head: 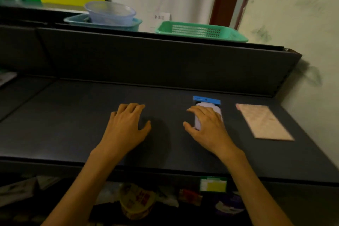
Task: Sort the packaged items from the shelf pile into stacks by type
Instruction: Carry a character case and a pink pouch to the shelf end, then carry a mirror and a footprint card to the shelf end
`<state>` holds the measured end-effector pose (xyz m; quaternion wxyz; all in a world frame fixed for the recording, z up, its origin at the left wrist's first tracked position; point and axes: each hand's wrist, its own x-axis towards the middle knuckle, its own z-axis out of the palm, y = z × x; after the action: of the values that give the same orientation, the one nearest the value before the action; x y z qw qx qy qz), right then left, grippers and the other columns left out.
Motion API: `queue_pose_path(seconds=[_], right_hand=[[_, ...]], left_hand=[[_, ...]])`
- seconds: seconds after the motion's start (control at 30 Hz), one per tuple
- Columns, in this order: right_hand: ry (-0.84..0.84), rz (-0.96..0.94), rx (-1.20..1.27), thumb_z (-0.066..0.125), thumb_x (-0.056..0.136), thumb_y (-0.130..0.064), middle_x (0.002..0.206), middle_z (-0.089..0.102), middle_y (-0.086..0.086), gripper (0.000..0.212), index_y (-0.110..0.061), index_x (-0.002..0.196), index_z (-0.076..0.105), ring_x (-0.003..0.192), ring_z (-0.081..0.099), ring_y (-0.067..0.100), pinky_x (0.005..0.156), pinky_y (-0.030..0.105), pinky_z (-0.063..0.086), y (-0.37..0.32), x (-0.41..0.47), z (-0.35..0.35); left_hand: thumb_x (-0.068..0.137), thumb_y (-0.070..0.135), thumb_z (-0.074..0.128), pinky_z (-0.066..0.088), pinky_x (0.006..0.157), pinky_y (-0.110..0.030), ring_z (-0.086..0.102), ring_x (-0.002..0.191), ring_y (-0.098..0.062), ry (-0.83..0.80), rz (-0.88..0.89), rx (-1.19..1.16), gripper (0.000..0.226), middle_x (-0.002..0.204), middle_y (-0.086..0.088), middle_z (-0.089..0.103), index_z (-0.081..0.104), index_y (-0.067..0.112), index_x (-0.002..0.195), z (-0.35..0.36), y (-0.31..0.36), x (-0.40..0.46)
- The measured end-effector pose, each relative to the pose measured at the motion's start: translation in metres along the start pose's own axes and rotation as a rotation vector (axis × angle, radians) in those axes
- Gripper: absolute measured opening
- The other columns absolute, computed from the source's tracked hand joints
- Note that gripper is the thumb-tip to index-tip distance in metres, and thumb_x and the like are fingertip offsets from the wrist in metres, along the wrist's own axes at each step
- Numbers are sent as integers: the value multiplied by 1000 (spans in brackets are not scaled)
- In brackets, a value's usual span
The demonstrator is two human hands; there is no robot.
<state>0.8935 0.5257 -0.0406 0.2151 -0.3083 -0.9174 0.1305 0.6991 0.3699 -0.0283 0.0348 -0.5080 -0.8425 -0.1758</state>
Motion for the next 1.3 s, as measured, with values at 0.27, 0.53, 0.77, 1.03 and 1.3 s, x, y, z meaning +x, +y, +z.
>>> queue_pose_path(seconds=[0.27,0.53,0.77,1.03,1.3], right_hand=[[-33,-166,-14,53,87,-50,137,48,-7,49,-27,131,48,127,36,12,106,31,23,-181,30,83],[-76,-297,16,56,87,-46,135,50,-5,47,-26,129,50,126,39,13,104,30,22,-334,71,153],[-120,-338,17,55,87,-47,137,49,-5,49,-26,131,48,127,37,14,107,32,23,-427,117,218],[-128,-344,-42,52,88,-48,140,44,-3,54,-24,135,45,130,34,15,109,33,20,-528,183,290],[-81,-230,-31,58,87,-45,139,46,1,54,-21,134,46,126,38,17,105,32,25,-582,228,315]], left_hand=[[88,47,50,34,100,-44,33,130,-26,84,-88,40,62,143,-2,42,36,20,142,-66,-176,-76],[92,46,48,35,98,-44,33,129,-27,83,-171,35,60,142,-1,40,33,20,143,-116,-319,-113],[90,47,51,38,98,-46,34,128,-26,122,-248,56,59,142,0,41,35,21,141,-137,-438,-123],[87,43,54,38,94,-45,36,126,-28,144,-232,123,58,138,-4,44,41,17,137,-172,-576,-87],[80,36,62,40,90,-47,47,116,-33,224,-138,108,50,125,-11,56,52,13,124,-203,-664,-42]])
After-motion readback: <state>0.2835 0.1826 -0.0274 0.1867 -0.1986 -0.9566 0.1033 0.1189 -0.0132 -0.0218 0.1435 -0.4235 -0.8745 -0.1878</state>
